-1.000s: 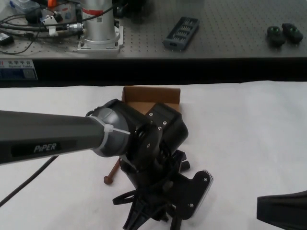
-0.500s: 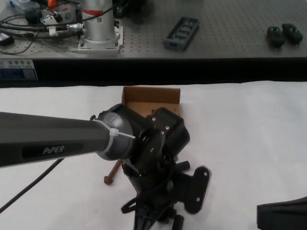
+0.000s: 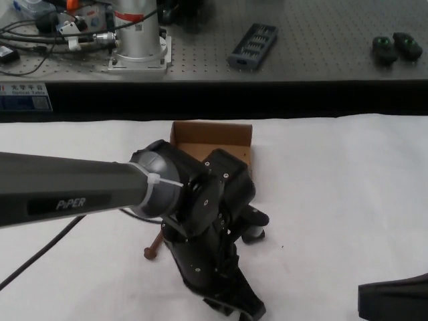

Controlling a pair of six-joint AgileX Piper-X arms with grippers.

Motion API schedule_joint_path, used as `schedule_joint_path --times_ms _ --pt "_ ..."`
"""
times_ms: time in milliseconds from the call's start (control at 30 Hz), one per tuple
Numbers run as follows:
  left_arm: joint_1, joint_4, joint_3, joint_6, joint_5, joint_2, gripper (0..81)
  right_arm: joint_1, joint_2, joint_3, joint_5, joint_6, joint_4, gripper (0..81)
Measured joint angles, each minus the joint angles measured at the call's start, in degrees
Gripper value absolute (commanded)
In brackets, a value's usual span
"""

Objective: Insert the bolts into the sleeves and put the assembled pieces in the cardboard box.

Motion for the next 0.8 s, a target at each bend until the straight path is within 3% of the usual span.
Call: schedule_joint_path --times_ms 367,800 --pt "0.0 2.2 6.79 -10.67 4.25 -5.32 13.4 0.0 0.0 0.0 0.0 1.99 -1.67 4.3" --pt "-0.16 0.17 9.21 -20.38 0.0 -11.75 13.4 0.0 0.0 0.0 -0.11 1.99 -3.82 4.3"
